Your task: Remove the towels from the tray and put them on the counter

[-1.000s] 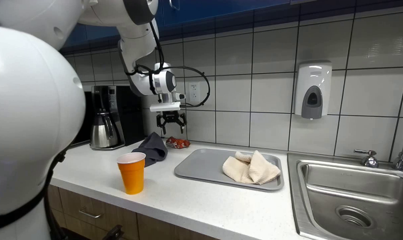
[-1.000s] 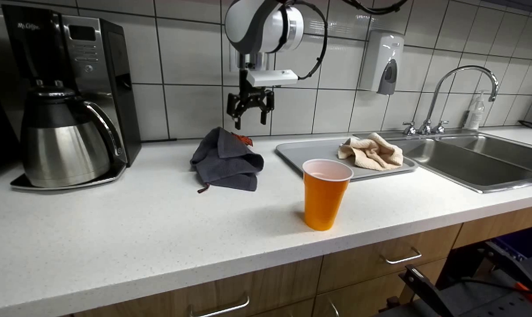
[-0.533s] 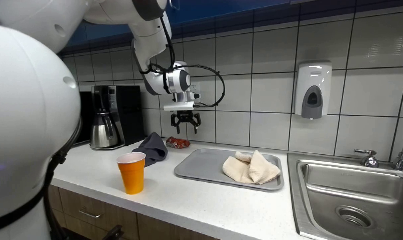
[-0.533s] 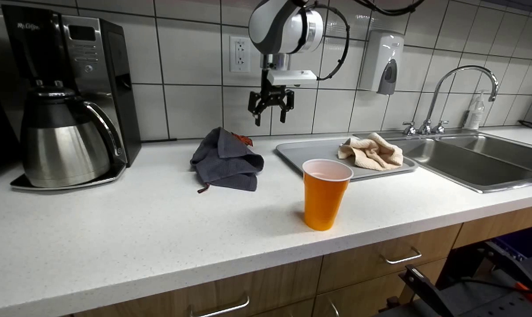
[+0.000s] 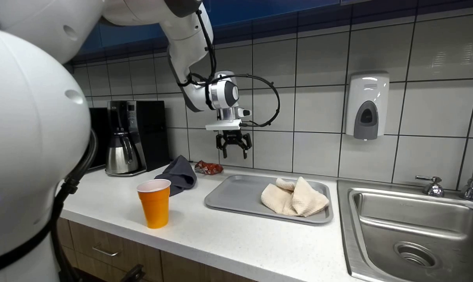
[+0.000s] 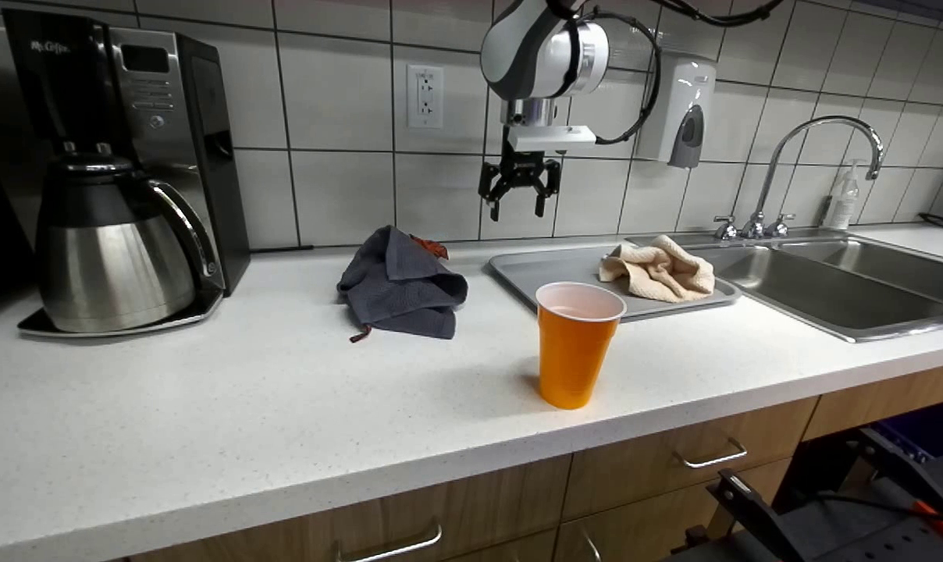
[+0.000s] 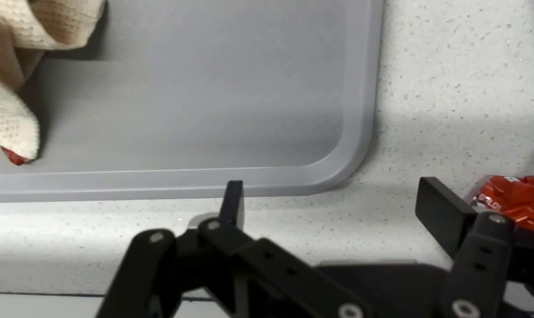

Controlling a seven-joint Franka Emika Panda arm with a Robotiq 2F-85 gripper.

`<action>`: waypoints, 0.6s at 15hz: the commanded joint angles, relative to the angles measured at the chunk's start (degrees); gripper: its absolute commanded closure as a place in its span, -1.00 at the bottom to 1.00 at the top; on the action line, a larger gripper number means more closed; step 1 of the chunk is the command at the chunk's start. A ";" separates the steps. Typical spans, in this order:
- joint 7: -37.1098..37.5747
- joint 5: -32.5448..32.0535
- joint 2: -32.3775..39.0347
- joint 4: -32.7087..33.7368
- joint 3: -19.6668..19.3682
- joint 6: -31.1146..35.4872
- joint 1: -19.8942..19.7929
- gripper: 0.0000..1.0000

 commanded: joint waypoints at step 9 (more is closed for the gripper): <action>11.24 0.18 -8.70 -12.55 -4.72 -0.46 -0.90 -1.00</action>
